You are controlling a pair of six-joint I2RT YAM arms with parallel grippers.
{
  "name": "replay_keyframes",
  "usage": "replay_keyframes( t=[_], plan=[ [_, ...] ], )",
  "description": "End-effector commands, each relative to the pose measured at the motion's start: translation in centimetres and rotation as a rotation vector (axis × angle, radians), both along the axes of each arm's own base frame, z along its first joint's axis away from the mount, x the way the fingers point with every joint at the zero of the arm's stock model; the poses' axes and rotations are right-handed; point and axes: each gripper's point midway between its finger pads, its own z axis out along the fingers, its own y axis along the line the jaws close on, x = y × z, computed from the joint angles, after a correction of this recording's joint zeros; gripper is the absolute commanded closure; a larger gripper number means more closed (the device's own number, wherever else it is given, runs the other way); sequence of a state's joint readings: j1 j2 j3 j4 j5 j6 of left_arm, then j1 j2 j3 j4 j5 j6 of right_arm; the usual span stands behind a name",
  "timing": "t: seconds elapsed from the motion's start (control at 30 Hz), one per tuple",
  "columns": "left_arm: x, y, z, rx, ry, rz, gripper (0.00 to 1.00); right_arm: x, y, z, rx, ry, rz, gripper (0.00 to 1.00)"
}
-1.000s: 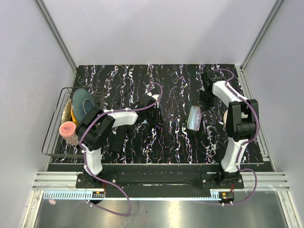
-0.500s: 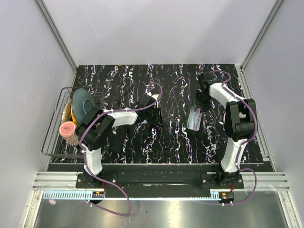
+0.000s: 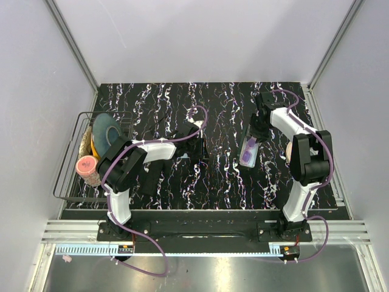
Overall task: Organize the sunglasses
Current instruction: Place the sunglasses in the sunglasses case, then adjust the sunglasses in the sunglasses case.
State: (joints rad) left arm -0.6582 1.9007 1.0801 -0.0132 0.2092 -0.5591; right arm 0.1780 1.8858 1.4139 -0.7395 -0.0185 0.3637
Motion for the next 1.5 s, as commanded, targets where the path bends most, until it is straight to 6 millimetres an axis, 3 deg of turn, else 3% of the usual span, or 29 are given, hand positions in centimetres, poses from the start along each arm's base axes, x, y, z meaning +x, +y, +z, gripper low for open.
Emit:
replay_keyframes(
  t=[0.0,0.1,0.3,0.47,0.8,1.07,1.2,1.37,1.47],
  plan=[
    [-0.4,1.2,-1.0,0.046,0.031,0.014,0.73,0.1,0.5,1.5,0.019,-0.048,0.017,0.51],
    [-0.3,1.2,-0.9,0.043,0.032,0.013,0.73,-0.4,0.8,0.8,0.033,-0.027,0.032,0.49],
    [-0.4,1.1,-1.0,0.043,0.035,0.010,0.73,-0.8,1.1,1.7,0.064,-0.077,0.004,0.41],
    [-0.4,1.1,-1.0,0.038,0.039,0.012,0.73,-1.4,1.8,1.6,0.122,-0.109,-0.039,0.41],
    [-0.5,1.2,-1.1,0.047,0.042,0.011,0.73,-1.0,2.1,-1.1,0.126,-0.088,-0.055,0.48],
    [-0.5,1.1,-1.2,0.050,0.046,0.008,0.73,-1.1,1.8,-2.1,0.101,-0.073,-0.060,0.67],
    [-0.5,1.2,-1.3,0.053,0.047,0.008,0.73,-1.3,1.7,-2.2,0.093,-0.067,-0.051,0.70],
    [-0.6,1.1,-1.5,0.054,0.052,0.006,0.73,-1.8,1.1,-2.1,0.050,-0.065,-0.027,0.65],
    [-0.5,1.2,-1.5,0.056,0.052,0.009,0.73,-2.0,0.8,-1.6,0.036,-0.074,-0.034,0.53]
  ],
)
